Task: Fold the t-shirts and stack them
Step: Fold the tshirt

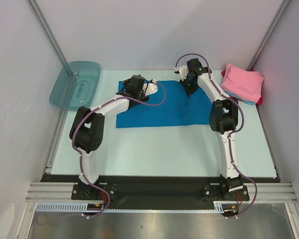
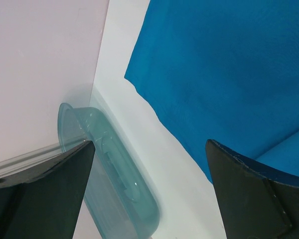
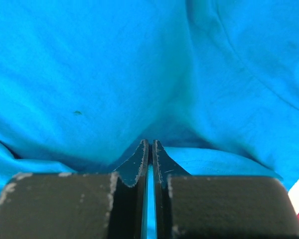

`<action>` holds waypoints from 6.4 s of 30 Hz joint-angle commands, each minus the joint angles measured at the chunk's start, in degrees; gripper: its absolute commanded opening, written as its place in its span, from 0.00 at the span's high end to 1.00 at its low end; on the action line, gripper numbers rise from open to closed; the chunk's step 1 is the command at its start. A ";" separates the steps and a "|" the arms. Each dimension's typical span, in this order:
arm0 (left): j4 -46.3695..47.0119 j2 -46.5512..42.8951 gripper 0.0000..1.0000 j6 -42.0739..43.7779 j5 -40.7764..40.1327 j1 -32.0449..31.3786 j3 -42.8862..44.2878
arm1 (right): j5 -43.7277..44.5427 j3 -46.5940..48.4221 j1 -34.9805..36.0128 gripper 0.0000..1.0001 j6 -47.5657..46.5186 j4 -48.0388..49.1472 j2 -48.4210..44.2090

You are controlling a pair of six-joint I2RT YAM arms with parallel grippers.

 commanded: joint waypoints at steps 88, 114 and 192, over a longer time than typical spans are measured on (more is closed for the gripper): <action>-2.82 1.60 0.00 3.56 3.48 3.93 -9.48 | 2.11 -17.62 -12.22 1.00 -1.28 -1.32 -7.20; -7.31 2.21 0.00 4.79 -0.21 7.09 -11.94 | 5.37 -22.46 -20.57 1.00 -1.46 1.05 -8.17; -27.43 -4.82 0.00 21.49 21.41 14.47 -16.51 | 10.20 -11.82 -14.86 0.99 -12.09 -9.05 -14.85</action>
